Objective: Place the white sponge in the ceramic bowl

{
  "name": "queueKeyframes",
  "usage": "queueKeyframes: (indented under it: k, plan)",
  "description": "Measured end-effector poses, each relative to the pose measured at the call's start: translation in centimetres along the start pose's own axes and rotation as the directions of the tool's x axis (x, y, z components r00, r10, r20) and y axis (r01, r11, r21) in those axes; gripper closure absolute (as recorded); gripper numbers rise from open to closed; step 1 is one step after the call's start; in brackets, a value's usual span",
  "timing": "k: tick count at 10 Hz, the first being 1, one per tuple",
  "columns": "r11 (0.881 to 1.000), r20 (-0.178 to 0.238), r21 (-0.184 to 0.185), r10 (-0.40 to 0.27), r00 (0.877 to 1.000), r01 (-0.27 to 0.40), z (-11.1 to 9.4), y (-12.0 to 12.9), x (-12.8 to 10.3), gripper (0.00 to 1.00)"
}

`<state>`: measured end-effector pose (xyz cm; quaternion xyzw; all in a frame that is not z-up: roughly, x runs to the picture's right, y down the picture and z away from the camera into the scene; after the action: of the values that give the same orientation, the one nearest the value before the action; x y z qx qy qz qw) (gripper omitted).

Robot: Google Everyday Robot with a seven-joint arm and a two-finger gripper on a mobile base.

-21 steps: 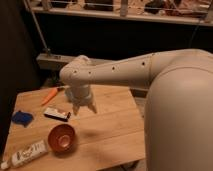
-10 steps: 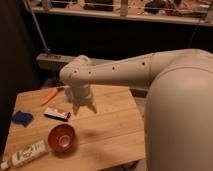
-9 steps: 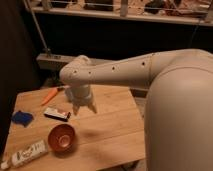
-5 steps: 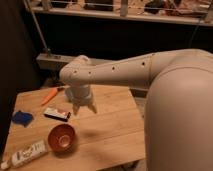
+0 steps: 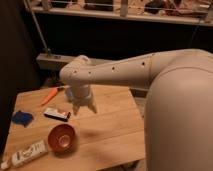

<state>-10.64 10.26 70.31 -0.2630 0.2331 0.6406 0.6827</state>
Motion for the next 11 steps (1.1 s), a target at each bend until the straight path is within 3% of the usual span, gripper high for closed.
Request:
queueKeyframes:
  k: [11]
  plan:
    - [1.000, 0.004, -0.002, -0.020, 1.000, 0.020, 0.01, 0.29, -0.23, 0.35]
